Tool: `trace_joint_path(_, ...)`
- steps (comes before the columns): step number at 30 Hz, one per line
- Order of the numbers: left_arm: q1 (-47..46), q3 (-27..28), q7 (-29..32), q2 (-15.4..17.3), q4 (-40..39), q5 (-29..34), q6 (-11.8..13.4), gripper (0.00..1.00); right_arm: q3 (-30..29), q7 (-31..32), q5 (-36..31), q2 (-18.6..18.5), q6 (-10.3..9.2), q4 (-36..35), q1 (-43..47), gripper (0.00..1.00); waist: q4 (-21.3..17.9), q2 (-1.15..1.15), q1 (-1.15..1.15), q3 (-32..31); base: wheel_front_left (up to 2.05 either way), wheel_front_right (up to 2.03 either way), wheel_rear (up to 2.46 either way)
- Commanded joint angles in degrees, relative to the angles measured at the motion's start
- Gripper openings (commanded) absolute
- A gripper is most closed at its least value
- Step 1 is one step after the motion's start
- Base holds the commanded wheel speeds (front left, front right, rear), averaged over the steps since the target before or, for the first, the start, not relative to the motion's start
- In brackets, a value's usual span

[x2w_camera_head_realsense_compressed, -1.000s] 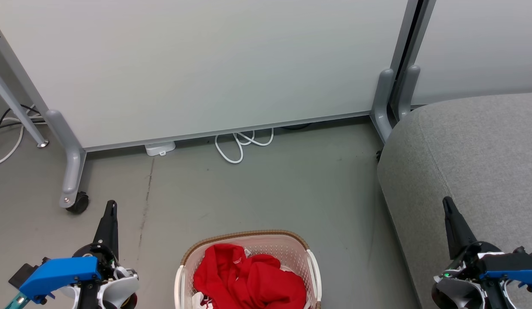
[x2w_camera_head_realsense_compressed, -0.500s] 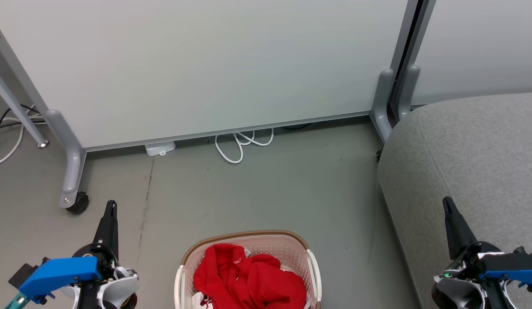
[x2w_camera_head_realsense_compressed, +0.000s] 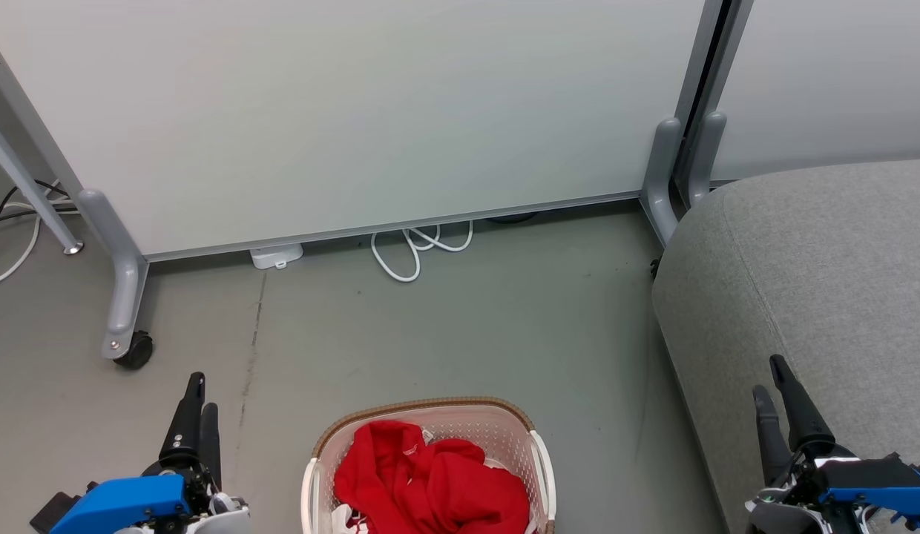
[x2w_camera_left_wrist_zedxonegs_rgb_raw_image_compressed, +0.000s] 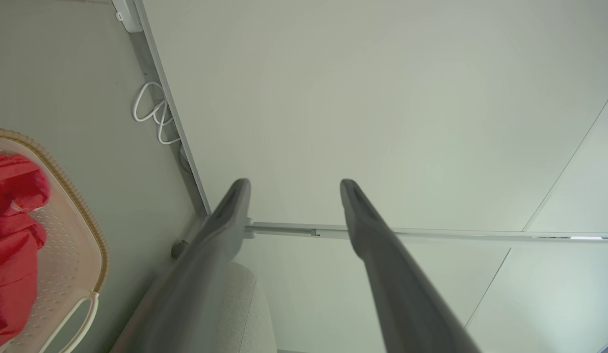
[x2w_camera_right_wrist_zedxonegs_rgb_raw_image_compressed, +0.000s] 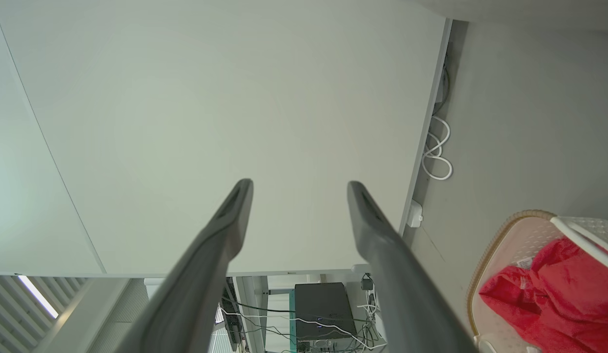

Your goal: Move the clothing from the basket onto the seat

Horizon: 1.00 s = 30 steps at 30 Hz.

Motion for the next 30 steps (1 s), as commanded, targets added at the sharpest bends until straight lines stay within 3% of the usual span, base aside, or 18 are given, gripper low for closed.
trace_joint_path(1, -1.76, -0.42, -0.57, 0.44, -1.4, 0.81, -0.07, 1.0, -0.03, -0.63, -1.15, -0.19, 0.03, -1.17, -1.0, 1.0, 0.01, 0.0, 0.0, 0.03, 0.0, 0.0, 0.0)
trace_joint_path(18, -3.69, -0.53, -4.99, 0.57, -3.52, 16.28, 0.0, 1.0, 0.55, -5.05, -15.84, -0.32, 0.06, -3.4, -2.34, 1.0, 0.22, 0.0, 0.0, 0.63, 0.0, 0.0, 0.0)
trace_joint_path(30, -3.94, -2.9, -7.67, 0.65, -6.1, 30.58, 2.47, 1.0, 3.25, -7.74, -29.37, -0.4, 0.08, -5.42, -2.57, 1.0, 0.37, 0.0, 0.0, 0.88, 0.0, 0.0, 0.0)
